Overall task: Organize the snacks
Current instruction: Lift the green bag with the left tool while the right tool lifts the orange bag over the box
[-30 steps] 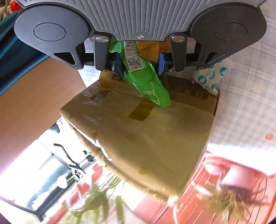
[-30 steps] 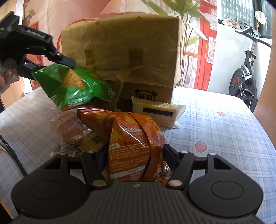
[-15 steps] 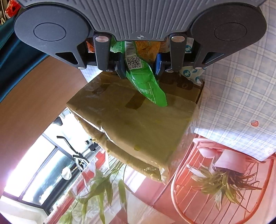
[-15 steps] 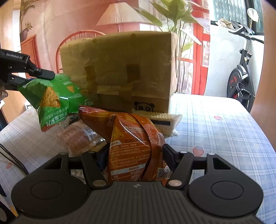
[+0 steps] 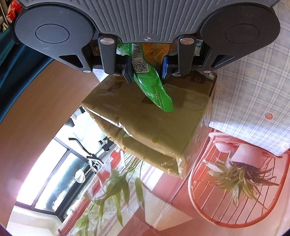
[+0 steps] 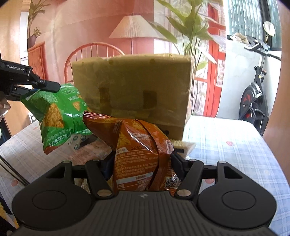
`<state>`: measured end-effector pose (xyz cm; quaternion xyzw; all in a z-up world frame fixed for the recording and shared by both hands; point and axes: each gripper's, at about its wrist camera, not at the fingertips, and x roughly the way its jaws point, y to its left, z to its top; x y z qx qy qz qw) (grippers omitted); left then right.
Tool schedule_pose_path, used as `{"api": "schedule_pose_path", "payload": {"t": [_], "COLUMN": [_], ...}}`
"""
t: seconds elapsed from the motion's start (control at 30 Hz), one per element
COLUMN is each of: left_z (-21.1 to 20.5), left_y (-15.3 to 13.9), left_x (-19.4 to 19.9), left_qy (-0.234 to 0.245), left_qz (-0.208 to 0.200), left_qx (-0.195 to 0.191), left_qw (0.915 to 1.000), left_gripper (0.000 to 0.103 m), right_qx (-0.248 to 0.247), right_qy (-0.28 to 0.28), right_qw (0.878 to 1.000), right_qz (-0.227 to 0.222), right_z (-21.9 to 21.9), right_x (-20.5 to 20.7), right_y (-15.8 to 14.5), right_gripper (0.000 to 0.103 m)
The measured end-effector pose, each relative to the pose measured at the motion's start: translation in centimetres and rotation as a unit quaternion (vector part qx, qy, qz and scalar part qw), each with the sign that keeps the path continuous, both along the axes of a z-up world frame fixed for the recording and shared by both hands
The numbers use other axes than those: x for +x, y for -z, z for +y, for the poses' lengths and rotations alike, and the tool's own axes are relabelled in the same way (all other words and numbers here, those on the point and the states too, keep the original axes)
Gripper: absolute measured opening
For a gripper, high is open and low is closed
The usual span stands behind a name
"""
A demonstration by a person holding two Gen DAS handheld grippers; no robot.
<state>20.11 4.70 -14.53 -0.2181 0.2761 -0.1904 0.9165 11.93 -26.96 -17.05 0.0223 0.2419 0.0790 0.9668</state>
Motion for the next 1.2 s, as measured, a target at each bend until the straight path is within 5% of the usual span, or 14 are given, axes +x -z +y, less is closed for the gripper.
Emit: {"api": "schedule_pose_path", "payload": {"t": [0.7, 1.0, 1.2], "left_z": [1.3, 1.0, 0.3], "left_y": [-8.2, -11.4, -13.3], "left_x": [0.1, 3.0, 6.3], "left_qy": [-0.014, -0.027, -0.042], "left_qz": [-0.112, -0.14, -0.155], "left_qx": [-0.036, -0.036, -0.003], "left_qw": [0.9929, 0.9891, 0.987], "left_gripper": [0.032, 0.032, 0.032], "right_qx": [0.024, 0.028, 0.042], "right_qy": [-0.008, -0.018, -0.016], "right_qw": [0.992, 0.987, 0.985], "right_qz": [-0.121, -0.159, -0.167], "right_z": [-0.4, -0.7, -1.3], "right_x": [1.0, 3.4, 7.4], "right_y": [-9.7, -13.2, -14.4], "right_gripper": [0.065, 0.065, 0.065]}}
